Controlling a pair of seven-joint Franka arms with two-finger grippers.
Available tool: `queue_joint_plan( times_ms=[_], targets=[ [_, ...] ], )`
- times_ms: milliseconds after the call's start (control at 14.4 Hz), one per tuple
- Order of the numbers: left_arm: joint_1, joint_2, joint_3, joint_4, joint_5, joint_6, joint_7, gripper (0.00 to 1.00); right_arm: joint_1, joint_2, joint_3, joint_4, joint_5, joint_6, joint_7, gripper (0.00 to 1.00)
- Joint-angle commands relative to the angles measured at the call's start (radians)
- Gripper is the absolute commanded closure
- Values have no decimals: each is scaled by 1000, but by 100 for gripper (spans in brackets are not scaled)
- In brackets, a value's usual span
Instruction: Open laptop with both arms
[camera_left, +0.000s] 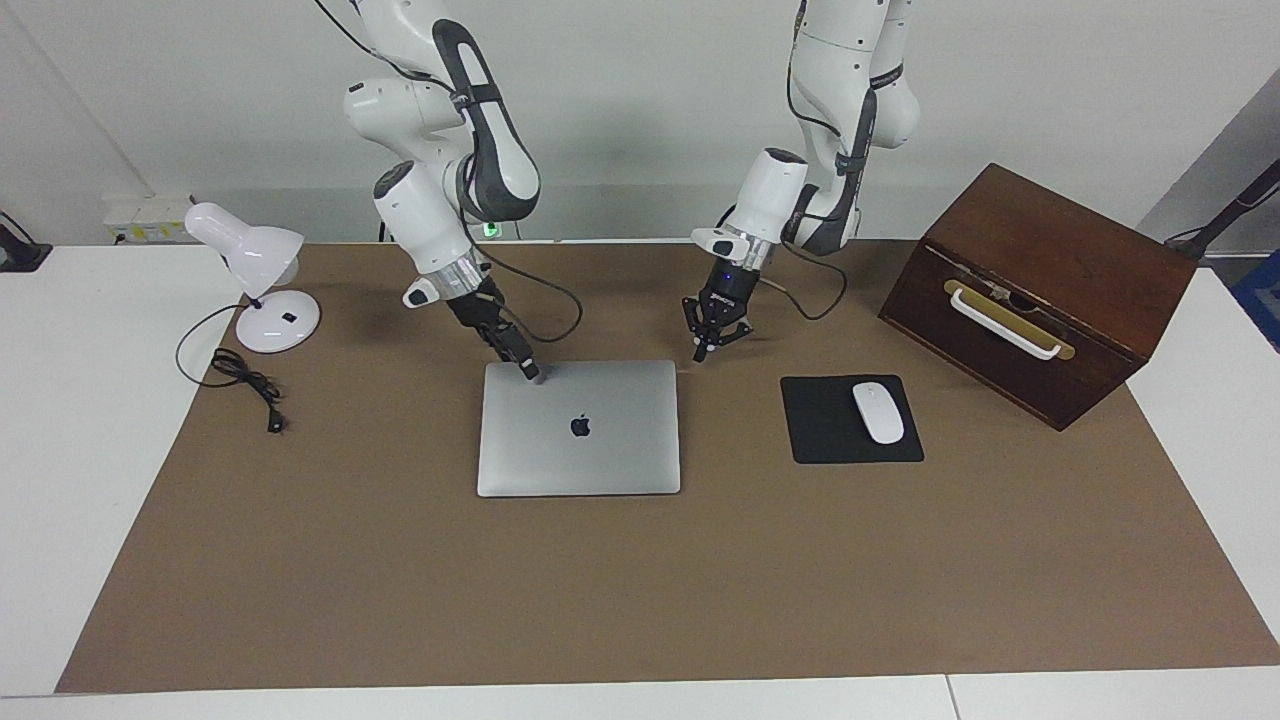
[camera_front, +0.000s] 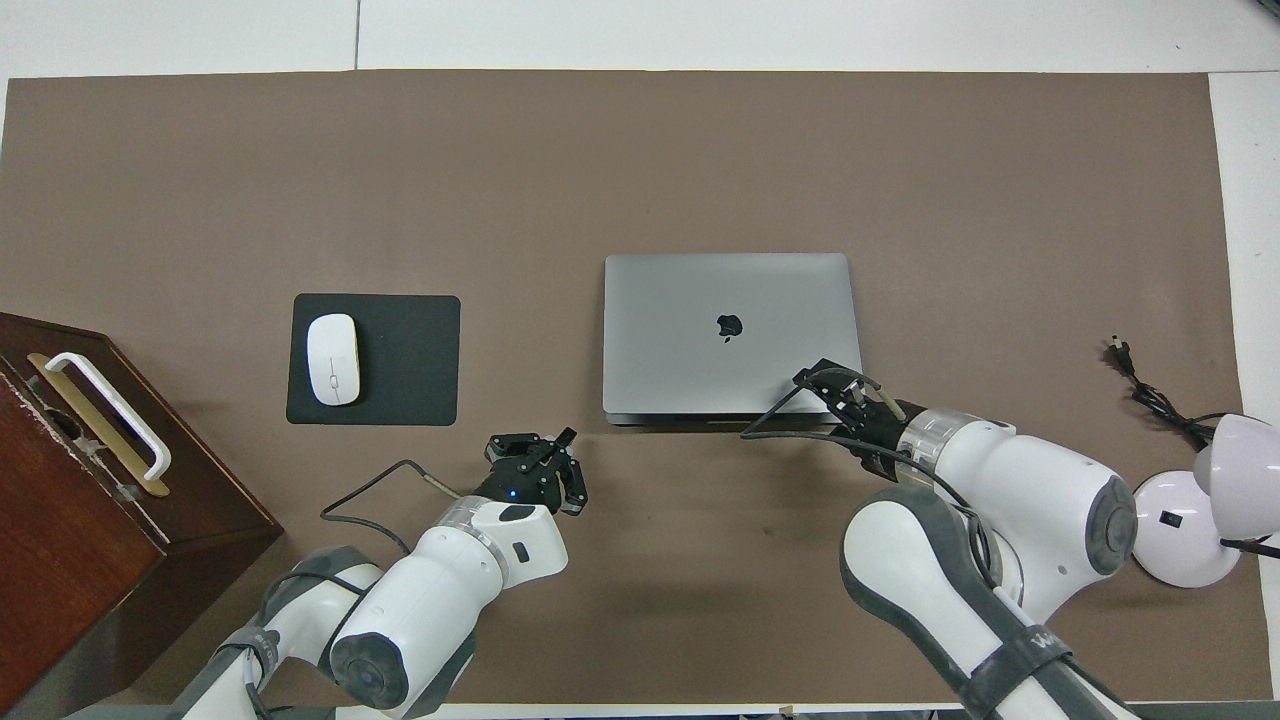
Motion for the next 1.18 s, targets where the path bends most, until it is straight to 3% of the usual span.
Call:
queue_joint_plan(
  times_ms=[0,208,1110],
  targets=[
    [-57,38,14,38,-26,21,-1,100,-1,14,6,15,27,24,-36,0],
    [-95,102,17,101,-79,21,1,100,-1,18,8,17,27,42,-34,0],
    [-103,197,21,193,-86,21,7,100,-2,35,6,52,27,44,-47,0]
  ],
)
